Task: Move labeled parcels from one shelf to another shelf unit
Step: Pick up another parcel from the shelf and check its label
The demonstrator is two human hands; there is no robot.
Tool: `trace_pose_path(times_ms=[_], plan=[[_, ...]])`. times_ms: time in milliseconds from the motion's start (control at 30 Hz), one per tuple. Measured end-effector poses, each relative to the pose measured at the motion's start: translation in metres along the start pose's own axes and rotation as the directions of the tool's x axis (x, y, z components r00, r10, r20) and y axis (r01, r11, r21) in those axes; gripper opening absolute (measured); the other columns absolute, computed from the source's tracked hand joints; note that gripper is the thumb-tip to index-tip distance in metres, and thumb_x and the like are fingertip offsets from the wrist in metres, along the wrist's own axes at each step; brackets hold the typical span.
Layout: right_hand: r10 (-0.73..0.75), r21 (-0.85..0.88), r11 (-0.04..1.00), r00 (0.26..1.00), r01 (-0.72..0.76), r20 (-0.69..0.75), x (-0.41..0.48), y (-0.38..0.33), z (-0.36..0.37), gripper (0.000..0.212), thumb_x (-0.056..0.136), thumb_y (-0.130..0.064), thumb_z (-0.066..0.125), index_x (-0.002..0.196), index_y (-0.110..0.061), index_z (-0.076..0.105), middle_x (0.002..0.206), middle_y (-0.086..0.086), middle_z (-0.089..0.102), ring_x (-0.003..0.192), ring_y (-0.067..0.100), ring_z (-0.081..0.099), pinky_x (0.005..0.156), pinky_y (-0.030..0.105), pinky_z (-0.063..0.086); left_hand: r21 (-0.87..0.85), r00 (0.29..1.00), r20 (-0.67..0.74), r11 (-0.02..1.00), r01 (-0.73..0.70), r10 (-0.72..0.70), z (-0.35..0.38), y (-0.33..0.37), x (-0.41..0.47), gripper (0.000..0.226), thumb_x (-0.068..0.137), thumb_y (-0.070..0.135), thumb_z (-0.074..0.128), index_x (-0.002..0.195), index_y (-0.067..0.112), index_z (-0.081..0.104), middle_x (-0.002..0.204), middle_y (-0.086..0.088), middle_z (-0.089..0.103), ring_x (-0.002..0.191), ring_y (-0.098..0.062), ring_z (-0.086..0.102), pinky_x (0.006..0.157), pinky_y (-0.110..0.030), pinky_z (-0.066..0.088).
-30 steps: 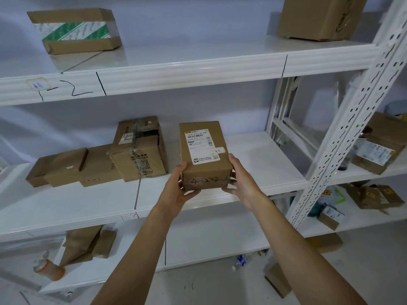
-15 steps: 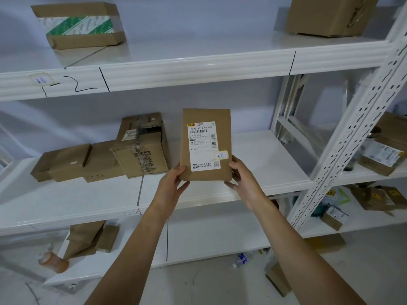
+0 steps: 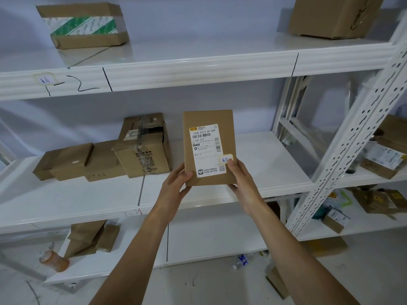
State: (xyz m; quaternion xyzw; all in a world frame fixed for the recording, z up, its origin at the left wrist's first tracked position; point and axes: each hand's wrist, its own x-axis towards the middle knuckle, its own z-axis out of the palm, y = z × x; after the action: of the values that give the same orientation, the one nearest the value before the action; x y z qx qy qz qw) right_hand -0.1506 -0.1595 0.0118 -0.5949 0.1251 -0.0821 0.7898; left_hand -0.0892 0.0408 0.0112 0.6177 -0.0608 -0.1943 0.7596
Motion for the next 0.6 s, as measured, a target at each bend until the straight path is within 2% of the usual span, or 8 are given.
trace_pose_path(times_ms=[100,167,233,300,367,467,533,600], plan=[[0.022,0.059,0.998,0.999,-0.020,-0.031,0.002,0.001,-0.001,0.065,0.078,-0.058,0.071,0.137,-0.032,0.059,0.124,-0.009,0.076,0.120,0.007,0.067,0.113,0.039,0.047,0.071,0.999,-0.014,0.997,-0.029,0.030,0.007,0.005,-0.005,0.082,0.075,0.047,0.081,0.148,0.022,0.053,0.135,0.000,0.070,0.128,-0.016,0.064,0.116,-0.043,0.046],[0.065,0.121,0.991,0.997,-0.060,-0.042,0.005,0.002,-0.005,0.048,0.085,-0.055,0.070,0.128,-0.033,0.065,0.125,-0.006,0.076,0.125,0.014,0.064,0.115,0.043,0.044,0.128,0.996,-0.047,0.990,-0.063,0.069,0.013,0.008,-0.007,0.072,0.077,0.046,0.079,0.142,0.024,0.057,0.128,0.005,0.071,0.121,-0.011,0.066,0.111,-0.039,0.050],[0.114,0.207,0.973,0.993,-0.104,-0.038,0.007,0.003,-0.008,0.037,0.090,-0.050,0.070,0.123,-0.032,0.068,0.123,-0.001,0.077,0.125,0.020,0.065,0.115,0.046,0.045,0.179,0.989,-0.093,0.979,-0.096,0.114,0.022,0.008,-0.008,0.056,0.083,0.039,0.081,0.133,0.026,0.060,0.121,0.005,0.073,0.113,-0.010,0.068,0.098,-0.029,0.054],[0.151,0.299,0.945,0.987,-0.131,-0.045,0.008,0.006,-0.012,0.036,0.091,-0.046,0.070,0.123,-0.029,0.069,0.121,0.004,0.078,0.121,0.023,0.066,0.114,0.047,0.046,0.262,0.978,-0.126,0.956,-0.128,0.166,0.032,0.006,-0.008,0.055,0.081,0.037,0.084,0.128,0.025,0.059,0.117,0.003,0.074,0.108,-0.009,0.070,0.080,-0.015,0.054],[0.169,0.365,0.921,0.984,-0.139,-0.050,0.009,0.011,-0.016,0.038,0.092,-0.046,0.069,0.125,-0.028,0.069,0.124,0.007,0.076,0.123,0.027,0.065,0.114,0.049,0.046,0.356,0.964,-0.137,0.920,-0.166,0.227,0.040,0.003,-0.008,0.057,0.079,0.038,0.087,0.126,0.024,0.059,0.113,0.005,0.073,0.104,-0.011,0.070,0.070,-0.010,0.054],[0.194,0.392,0.906,0.979,-0.156,-0.060,0.009,0.017,-0.020,0.043,0.093,-0.048,0.067,0.130,-0.026,0.066,0.127,0.010,0.075,0.122,0.029,0.066,0.112,0.049,0.048,0.422,0.952,-0.133,0.885,-0.198,0.276,0.046,-0.004,-0.004,0.061,0.077,0.042,0.088,0.127,0.022,0.061,0.110,0.004,0.072,0.100,-0.013,0.070,0.066,-0.005,0.053],[0.197,0.378,0.912,0.978,-0.158,-0.068,0.009,0.018,-0.020,0.042,0.094,-0.048,0.066,0.130,-0.026,0.066,0.126,0.009,0.076,0.115,0.026,0.068,0.111,0.049,0.049,0.423,0.960,-0.132,0.890,-0.171,0.247,0.044,-0.007,-0.002,0.069,0.076,0.046,0.087,0.134,0.020,0.060,0.116,0.002,0.071,0.100,-0.008,0.070,0.066,-0.005,0.052],[0.191,0.341,0.927,0.978,-0.153,-0.082,0.010,0.017,-0.020,0.038,0.094,-0.047,0.066,0.126,-0.027,0.067,0.124,0.007,0.076,0.115,0.024,0.068,0.110,0.047,0.049,0.388,0.971,-0.115,0.909,-0.152,0.211,0.041,-0.006,-0.001,0.067,0.080,0.042,0.085,0.138,0.020,0.059,0.120,0.004,0.071,0.105,-0.005,0.069,0.069,-0.006,0.053]])
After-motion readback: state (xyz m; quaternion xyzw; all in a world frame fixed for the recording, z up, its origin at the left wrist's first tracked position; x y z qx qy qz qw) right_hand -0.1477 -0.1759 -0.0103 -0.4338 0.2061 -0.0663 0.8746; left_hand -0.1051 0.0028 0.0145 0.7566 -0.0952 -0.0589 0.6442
